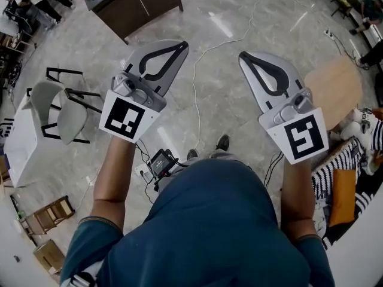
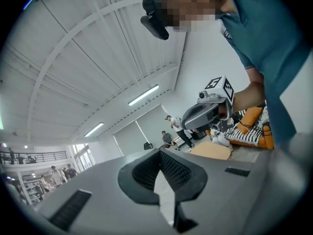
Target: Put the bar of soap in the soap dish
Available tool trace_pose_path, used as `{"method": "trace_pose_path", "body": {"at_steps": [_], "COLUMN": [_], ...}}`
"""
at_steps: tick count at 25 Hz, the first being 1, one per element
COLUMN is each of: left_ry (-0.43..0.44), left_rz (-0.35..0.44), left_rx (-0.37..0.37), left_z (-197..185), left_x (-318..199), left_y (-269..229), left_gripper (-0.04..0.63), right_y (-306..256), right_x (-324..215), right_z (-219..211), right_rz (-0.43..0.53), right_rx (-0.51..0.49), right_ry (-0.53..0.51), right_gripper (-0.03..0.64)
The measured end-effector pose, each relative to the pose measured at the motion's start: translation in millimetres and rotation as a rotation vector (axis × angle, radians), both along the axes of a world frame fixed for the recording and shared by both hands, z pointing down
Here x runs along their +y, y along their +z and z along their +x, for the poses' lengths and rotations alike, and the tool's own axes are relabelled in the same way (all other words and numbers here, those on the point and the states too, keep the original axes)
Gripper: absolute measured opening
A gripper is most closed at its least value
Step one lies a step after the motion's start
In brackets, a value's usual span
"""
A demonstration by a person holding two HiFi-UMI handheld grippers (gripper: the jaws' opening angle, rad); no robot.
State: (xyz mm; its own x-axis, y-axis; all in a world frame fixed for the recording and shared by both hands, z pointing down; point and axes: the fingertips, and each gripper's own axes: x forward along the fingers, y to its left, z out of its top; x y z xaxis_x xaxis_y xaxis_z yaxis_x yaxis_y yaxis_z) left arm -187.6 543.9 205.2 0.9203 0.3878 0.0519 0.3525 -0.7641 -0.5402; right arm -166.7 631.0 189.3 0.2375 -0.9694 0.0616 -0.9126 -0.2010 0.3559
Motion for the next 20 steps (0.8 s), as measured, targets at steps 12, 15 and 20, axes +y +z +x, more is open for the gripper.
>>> {"method": "trace_pose_path", "body": {"at_steps": [12, 15, 20], "left_ry": [-0.121, -0.126, -0.135], "left_rz": [0.023, 0.022, 0.005], "left_rx": [-0.02, -0.019, -0.021], "left_z": [99, 112, 136], "left_x": [-7, -20, -60], "left_y": [3, 4, 12], "left_gripper": [0.002, 0.002, 0.002], "right_y": [0, 6, 10], "right_x": [-13, -26, -66], "right_z": [111, 126, 150], "right_rz": [0.036, 0.03, 0.023], "right_rx": [-0.011, -0.017, -0.024], "right_ry": [-0.123, -0.128, -0.133], "right_gripper": [0.015, 0.015, 0.015]}}
